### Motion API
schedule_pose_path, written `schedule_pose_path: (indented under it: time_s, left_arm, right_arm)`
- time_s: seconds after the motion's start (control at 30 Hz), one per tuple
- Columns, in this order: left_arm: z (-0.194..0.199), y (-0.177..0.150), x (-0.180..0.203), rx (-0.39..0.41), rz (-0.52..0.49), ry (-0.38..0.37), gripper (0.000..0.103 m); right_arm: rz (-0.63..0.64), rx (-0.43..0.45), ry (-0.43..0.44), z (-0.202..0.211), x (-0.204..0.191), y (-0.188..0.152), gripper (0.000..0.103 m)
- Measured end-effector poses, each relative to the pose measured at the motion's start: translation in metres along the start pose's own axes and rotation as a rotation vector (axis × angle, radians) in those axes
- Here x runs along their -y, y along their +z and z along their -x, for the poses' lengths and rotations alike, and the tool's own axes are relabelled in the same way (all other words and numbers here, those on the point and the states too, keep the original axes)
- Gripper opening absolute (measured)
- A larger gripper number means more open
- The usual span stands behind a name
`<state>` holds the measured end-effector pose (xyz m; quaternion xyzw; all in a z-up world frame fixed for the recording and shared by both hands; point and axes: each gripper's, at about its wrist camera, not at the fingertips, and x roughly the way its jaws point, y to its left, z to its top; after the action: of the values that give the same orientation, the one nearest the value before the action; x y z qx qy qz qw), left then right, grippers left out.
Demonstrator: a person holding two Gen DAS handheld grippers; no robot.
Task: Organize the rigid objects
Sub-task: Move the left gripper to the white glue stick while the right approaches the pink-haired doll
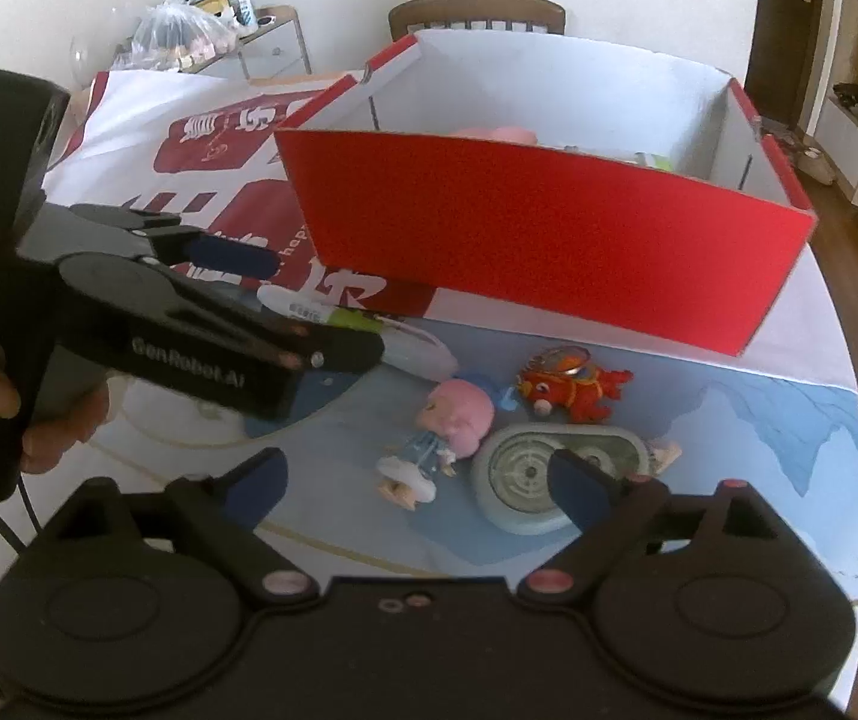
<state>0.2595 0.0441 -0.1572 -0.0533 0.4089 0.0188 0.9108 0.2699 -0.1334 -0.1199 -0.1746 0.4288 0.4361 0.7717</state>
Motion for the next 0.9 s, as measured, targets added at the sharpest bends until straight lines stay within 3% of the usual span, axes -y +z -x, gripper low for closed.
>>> schedule_pose_path:
  time_s: [0.33,0.43,0.67,0.9]
  left_arm:
    - [-0.014,0.002,0.002,-0.001,-0.185,0.001,0.100]
    - [-0.019,0.005,0.002,-0.012,-0.229,-0.007,0.092]
    - [-0.029,0.005,0.000,-0.055,-0.257,-0.039,0.070]
    - [-0.026,-0.004,-0.001,-0.071,-0.245,-0.054,0.064]
  right_arm:
    - [0.047,-0.034,-0.027,-0.019,-0.011,0.005,0.076]
    - [0.061,-0.044,-0.036,-0.022,-0.013,0.005,0.070]
    - [0.043,-0.048,-0.054,-0.024,-0.006,0.009,0.065]
    - [0.009,-0.043,-0.056,-0.023,0.004,0.010,0.053]
